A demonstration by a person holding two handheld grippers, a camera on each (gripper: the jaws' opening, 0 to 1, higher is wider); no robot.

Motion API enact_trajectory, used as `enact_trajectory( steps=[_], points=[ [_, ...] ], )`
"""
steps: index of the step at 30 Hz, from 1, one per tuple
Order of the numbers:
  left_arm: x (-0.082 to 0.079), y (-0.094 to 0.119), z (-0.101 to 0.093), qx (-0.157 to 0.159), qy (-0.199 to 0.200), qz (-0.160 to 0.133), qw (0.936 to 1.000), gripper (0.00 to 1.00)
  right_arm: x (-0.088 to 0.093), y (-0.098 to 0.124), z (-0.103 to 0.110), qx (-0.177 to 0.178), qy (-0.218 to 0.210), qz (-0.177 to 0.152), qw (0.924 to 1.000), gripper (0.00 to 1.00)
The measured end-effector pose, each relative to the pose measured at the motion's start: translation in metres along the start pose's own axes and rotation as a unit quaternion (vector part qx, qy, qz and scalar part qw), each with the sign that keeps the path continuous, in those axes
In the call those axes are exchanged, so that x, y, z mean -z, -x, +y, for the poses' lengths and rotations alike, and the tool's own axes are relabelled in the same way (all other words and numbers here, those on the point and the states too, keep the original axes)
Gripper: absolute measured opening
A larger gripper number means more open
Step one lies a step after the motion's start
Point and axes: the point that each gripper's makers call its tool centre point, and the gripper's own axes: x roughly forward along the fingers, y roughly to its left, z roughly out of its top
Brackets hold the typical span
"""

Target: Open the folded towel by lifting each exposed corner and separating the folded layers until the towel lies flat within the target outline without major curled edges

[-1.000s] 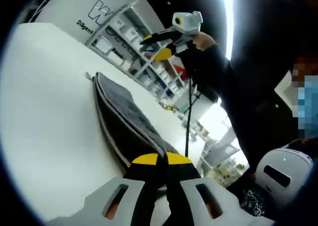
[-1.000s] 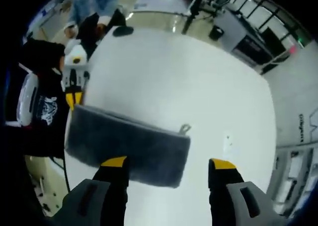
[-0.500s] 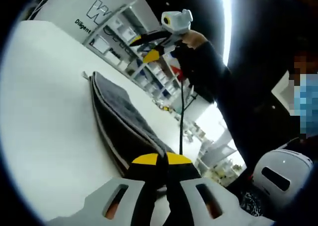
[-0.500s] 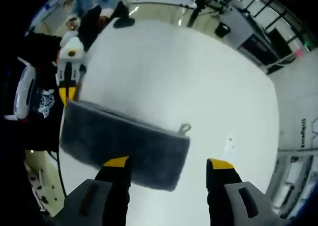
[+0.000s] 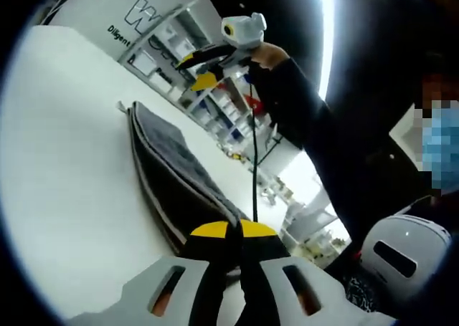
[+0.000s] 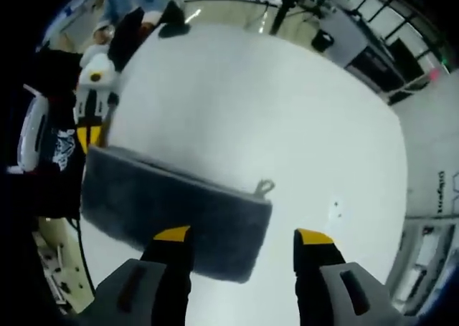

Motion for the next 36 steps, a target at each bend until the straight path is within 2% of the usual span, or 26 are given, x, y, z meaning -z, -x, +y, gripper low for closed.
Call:
enact_trajectory(
  steps=[5,12,17,19,30,34,36],
  points=[
    [0.001,0.0,0.001,0.001,0.001,0.002,1.0,0.01,0.0,-0.012,-0.004,-0.004,0.008,0.002,1.0,0.51],
    [0.001,-0.002,0.0,0.006,0.007,0.002,1.0,0.01,0.003,-0.029,-0.01,-0.012,-0.002,0.01,0.9999,0.46],
    [0.001,-0.002,0.001,0.003,0.007,0.004,1.0,0.01,0.0,-0.03,-0.016,-0.015,0.0,0.004,0.9999,0.46],
    [0.001,-0.003,0.001,0.004,0.008,0.004,0.9999,0.01,0.0,-0.031,-0.026,-0.017,-0.001,0.001,0.9999,0.46],
    [0.001,-0.003,0.001,0.004,0.005,0.005,1.0,0.01,0.005,-0.057,-0.029,-0.018,0.013,0.009,0.9997,0.4],
    [0.0,-0.004,0.001,0.002,0.003,0.006,1.0,0.01,0.004,-0.064,-0.024,-0.031,0.017,0.011,0.9993,0.4],
    [0.0,-0.004,0.0,0.003,0.003,0.006,1.0,0.01,0.001,-0.062,-0.033,-0.024,0.019,0.012,0.9995,0.39]
  ],
)
